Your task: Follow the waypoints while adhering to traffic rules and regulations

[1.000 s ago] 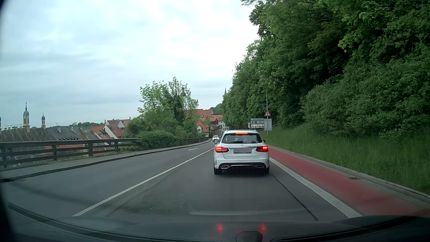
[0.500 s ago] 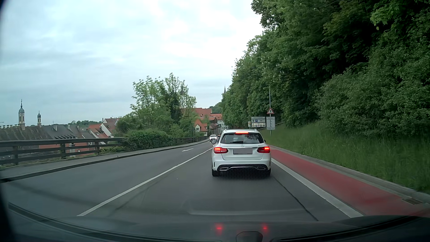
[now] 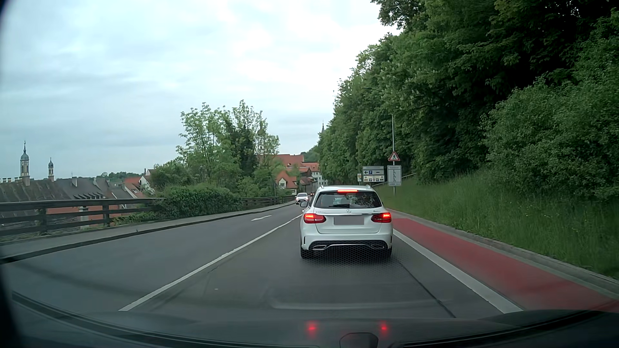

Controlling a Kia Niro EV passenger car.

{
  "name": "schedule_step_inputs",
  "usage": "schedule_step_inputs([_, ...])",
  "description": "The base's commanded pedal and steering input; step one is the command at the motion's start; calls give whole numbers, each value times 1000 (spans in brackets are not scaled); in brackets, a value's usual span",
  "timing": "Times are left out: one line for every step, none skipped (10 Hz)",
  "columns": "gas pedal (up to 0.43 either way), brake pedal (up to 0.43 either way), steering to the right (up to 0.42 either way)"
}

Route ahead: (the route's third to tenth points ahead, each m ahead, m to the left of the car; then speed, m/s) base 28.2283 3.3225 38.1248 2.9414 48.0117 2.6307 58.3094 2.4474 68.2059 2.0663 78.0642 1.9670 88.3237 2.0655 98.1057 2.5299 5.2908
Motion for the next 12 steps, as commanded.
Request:
schedule_step_inputs([0, 238, 1])
schedule_step_inputs([0, 244, 1])
schedule_step_inputs([0, 250, 1])
schedule_step_inputs([0, 256, 0])
schedule_step_inputs([0, 256, -3])
schedule_step_inputs([0, 256, -3])
schedule_step_inputs([0, 262, -3])
schedule_step_inputs([0, 262, -3])
schedule_step_inputs([0, 262, -3])
schedule_step_inputs([0, 262, -2])
schedule_step_inputs([0, 250, -2])
schedule_step_inputs([0, 238, -2])
